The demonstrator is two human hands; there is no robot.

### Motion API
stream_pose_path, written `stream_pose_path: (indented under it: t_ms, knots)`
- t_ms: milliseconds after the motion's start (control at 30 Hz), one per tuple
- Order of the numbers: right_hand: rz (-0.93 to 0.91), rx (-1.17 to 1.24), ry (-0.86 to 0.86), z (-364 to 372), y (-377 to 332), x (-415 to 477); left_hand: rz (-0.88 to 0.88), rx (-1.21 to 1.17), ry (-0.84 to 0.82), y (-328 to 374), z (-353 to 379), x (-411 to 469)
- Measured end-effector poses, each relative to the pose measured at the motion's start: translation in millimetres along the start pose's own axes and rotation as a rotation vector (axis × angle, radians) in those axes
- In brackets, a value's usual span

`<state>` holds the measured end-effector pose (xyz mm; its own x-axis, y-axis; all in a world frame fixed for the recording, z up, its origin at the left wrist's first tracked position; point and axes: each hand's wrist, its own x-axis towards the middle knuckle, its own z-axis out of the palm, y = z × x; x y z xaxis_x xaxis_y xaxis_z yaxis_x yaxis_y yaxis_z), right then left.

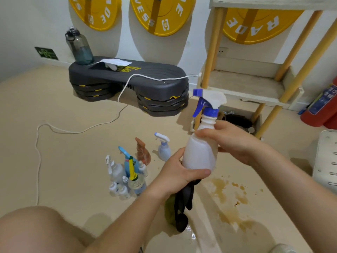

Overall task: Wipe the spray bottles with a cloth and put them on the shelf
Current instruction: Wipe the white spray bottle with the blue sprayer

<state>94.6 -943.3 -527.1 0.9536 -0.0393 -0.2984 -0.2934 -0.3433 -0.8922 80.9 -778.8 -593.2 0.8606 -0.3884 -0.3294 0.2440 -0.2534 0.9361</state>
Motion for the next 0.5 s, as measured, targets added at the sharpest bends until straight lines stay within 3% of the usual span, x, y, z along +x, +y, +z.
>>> stream_pose_path:
  t_ms: [100,200,400,500]
  knots:
    - [-0.061,-0.230,-0.068,18.7,-3.9,3.9,-0.052,-0.209,0.078,-33.1,1.4,2.0]
    - [-0.119,-0.366,0.038,51.8,1.2,17.8,-0.246,-0.429,0.197,-67.2,7.5,5.9]
    - [-0.023,-0.145,0.154,115.7,48.1,63.4,-0.441,-0.645,0.334,-115.7,19.4,20.5]
    - [0.049,-0.115,0.107,144.0,76.5,88.8,-0.466,-0.666,0.349,-130.9,22.4,36.8]
